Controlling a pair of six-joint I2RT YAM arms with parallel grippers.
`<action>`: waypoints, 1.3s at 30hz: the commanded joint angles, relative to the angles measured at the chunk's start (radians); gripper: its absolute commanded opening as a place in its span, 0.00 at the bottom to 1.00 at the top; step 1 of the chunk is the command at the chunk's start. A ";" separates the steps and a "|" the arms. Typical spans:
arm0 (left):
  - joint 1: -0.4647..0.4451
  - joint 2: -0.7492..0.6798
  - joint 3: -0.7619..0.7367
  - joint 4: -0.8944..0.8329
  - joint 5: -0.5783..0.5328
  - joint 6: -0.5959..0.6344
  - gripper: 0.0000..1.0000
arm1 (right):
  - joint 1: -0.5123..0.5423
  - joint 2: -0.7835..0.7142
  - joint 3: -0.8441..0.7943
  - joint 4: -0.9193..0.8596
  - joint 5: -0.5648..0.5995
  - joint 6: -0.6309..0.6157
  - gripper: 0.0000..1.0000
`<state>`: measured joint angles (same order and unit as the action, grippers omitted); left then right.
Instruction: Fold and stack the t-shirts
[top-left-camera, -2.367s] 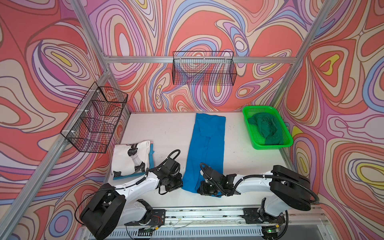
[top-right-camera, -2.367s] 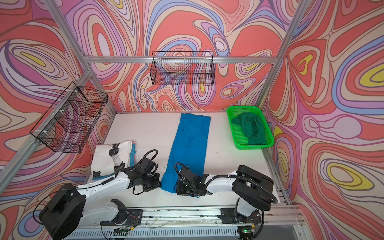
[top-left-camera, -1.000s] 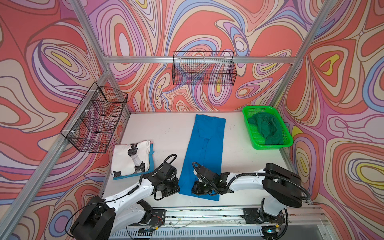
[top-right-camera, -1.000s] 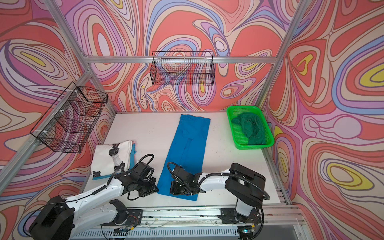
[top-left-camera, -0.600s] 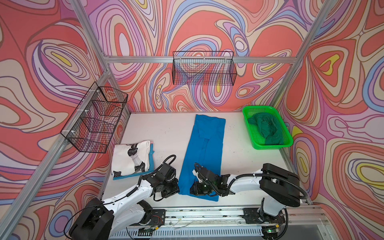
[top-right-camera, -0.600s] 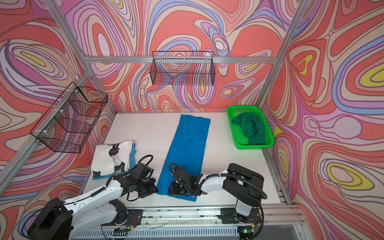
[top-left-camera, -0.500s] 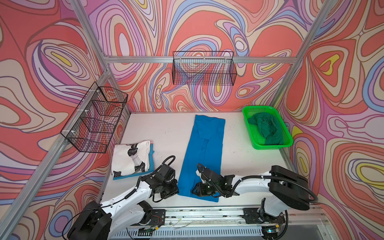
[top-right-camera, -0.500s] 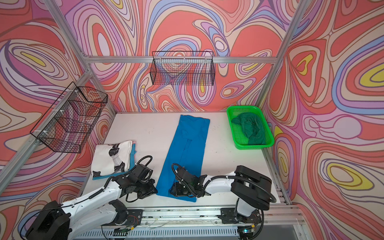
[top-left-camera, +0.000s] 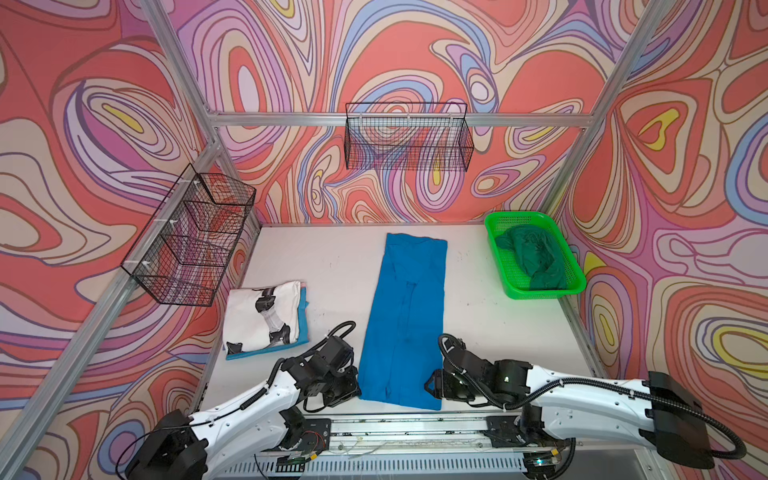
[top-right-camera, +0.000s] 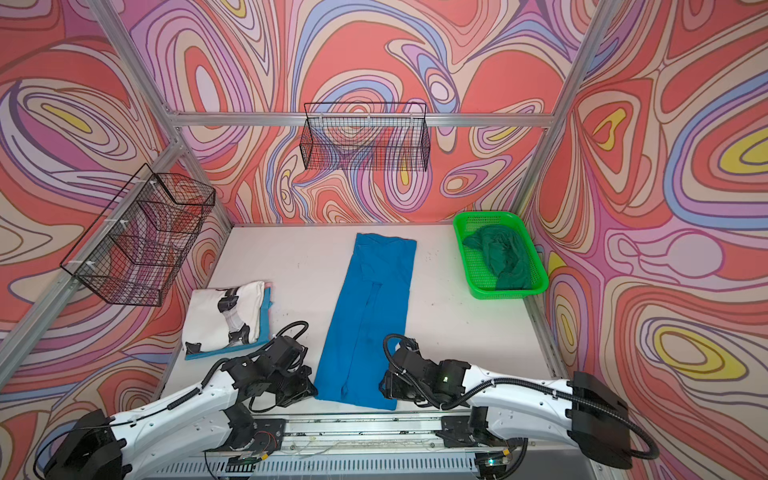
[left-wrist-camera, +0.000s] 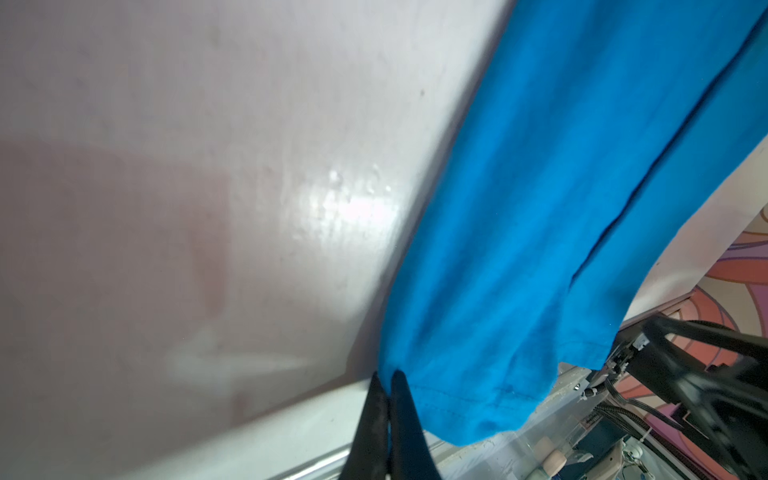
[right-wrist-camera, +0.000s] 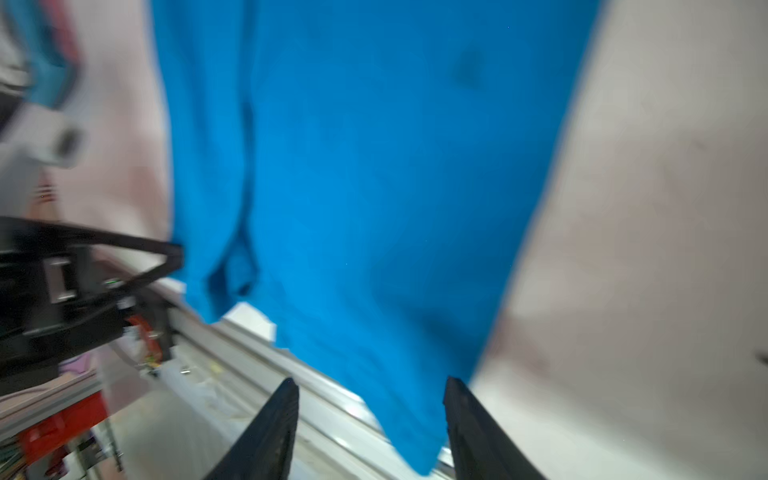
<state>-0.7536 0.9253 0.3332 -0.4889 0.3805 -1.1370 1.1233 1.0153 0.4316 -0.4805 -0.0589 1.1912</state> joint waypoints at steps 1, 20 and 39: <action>-0.053 0.008 -0.005 0.014 -0.036 -0.080 0.00 | 0.009 -0.073 -0.039 -0.170 0.008 0.137 0.56; -0.188 0.112 -0.010 0.142 -0.080 -0.167 0.00 | 0.060 -0.079 -0.158 0.111 -0.075 0.277 0.32; -0.193 0.039 0.017 0.065 -0.098 -0.149 0.00 | 0.061 -0.208 -0.112 -0.027 0.074 0.278 0.00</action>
<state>-0.9375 0.9817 0.3275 -0.3717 0.3103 -1.2865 1.1790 0.8288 0.2955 -0.4706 -0.0410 1.4525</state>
